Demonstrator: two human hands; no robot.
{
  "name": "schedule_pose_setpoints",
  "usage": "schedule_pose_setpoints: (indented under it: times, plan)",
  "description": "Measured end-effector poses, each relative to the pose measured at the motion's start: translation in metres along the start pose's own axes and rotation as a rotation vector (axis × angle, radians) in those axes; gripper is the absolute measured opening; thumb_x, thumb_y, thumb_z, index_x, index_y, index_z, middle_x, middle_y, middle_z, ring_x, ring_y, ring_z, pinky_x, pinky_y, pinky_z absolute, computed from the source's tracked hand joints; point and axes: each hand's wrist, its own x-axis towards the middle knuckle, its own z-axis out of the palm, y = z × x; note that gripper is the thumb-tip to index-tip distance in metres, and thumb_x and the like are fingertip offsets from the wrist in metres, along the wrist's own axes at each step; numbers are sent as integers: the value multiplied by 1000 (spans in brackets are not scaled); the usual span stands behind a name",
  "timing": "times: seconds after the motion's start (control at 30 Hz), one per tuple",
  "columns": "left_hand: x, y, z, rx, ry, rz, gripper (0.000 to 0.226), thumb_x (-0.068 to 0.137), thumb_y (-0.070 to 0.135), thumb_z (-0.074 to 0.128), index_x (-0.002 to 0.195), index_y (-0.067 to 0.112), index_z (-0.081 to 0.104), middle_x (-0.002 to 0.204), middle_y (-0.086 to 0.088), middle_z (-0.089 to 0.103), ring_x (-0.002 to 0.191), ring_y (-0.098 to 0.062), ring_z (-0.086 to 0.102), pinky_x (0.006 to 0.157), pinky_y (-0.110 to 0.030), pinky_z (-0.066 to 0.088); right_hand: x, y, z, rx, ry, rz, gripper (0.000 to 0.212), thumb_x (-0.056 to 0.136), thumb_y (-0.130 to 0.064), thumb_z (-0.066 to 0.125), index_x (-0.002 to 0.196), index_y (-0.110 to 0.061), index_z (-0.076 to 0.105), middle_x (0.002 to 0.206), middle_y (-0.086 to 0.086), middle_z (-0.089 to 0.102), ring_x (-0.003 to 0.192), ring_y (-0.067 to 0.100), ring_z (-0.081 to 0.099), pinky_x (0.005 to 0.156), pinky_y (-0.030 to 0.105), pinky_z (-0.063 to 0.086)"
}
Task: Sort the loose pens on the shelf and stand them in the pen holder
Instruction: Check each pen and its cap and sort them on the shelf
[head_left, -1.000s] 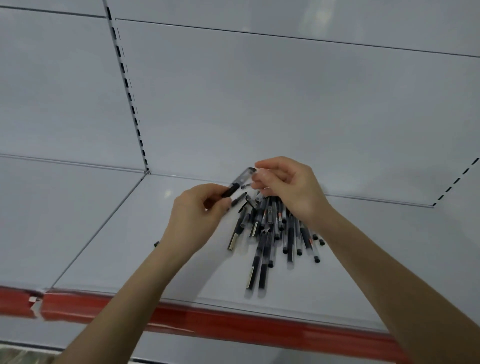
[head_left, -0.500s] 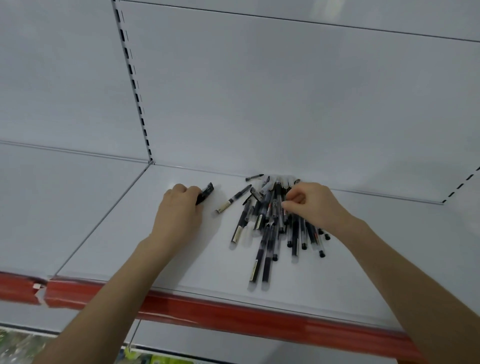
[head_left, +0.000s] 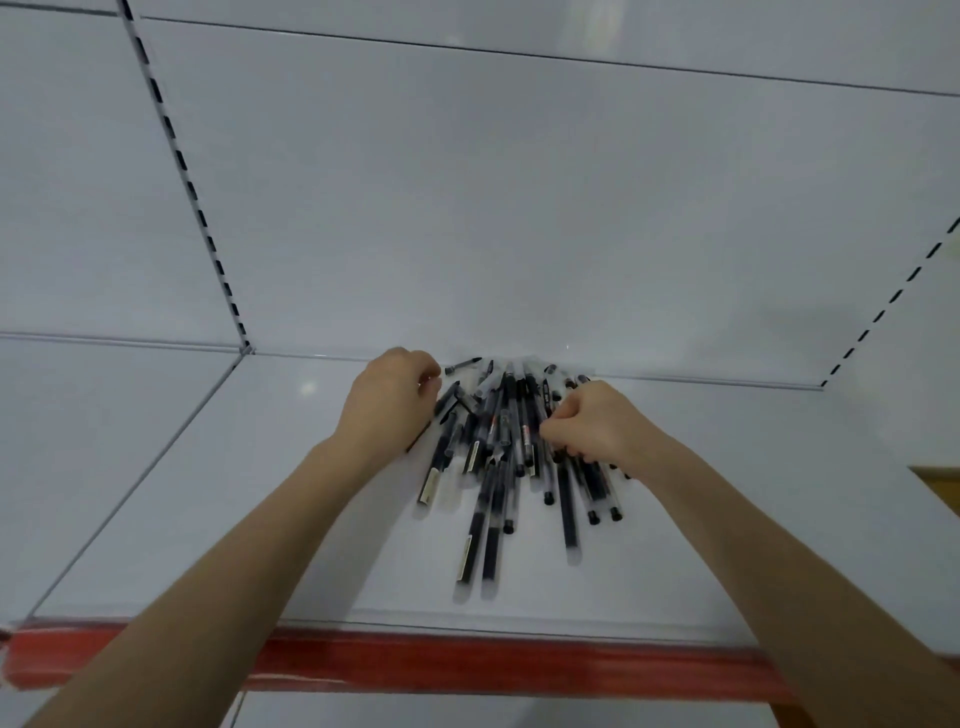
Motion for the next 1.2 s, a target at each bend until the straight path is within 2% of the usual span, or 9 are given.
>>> schedule_pose_setpoints:
  times: [0.1,0.23,0.37,0.53,0.63,0.77,0.9,1.07,1.2]
  plan:
    - [26,0,7,-2,-44,-5,24,90,7,44,98,1,66,102,-17,67,95,-31,59,83,-37,48,-11,7,-8,290,-43,33,19,85,-8,57,66,-5,56,62,5,52,54,12,49,47,17,44]
    - [52,0,27,66,-110,-20,24,89,6,42,92,-3,64,96,-20,67,88,-34,59,74,-36,47,-27,14,-20,712,-230,65,9,90,-9,54,88,0,55,69,7,51,54,12,55,50,19,50]
    - [65,-3,44,160,-166,-4,27,92,14,45,98,-2,65,101,-19,66,93,-34,60,76,-36,46,-37,21,-22,874,-275,35,8,91,-6,52,91,-1,58,71,5,55,61,11,62,56,20,52]
    - [74,-1,47,146,-234,-56,26,90,17,52,105,-1,64,108,-18,65,100,-33,59,82,-37,45,-37,24,-15,720,-67,-2,11,89,-4,54,93,-13,58,89,4,68,69,9,62,59,20,50]
    - [70,2,38,56,-141,-45,24,88,19,57,103,0,58,104,-15,63,96,-30,56,78,-34,43,-35,27,-14,606,74,-56,11,84,-7,61,88,-17,58,90,7,71,74,10,63,62,16,49]
    - [47,26,2,-511,-79,-67,4,85,11,63,87,9,60,77,-1,60,71,-15,56,71,-28,48,-37,28,-19,503,233,-239,16,84,-9,63,84,-25,61,78,-3,70,72,6,66,65,15,51]
    - [17,41,-35,-1125,-147,-154,11,85,2,58,81,12,63,64,5,59,57,-5,57,70,-22,57,-45,23,-23,314,390,-466,35,85,-7,61,80,-41,59,88,-22,67,78,-3,63,68,6,46]
    - [-2,44,-56,-1308,-142,-206,10,82,4,55,85,9,63,61,7,60,57,-5,57,67,-21,57,-53,18,-24,182,458,-607,40,86,-6,61,87,-46,56,99,-24,61,84,0,60,71,4,44]
    - [-10,45,-63,-1318,-139,-193,10,79,7,56,86,9,64,62,4,58,58,-6,56,70,-22,57,-55,16,-22,141,459,-657,24,83,-19,56,92,-41,59,105,-24,60,85,-5,59,76,4,43]
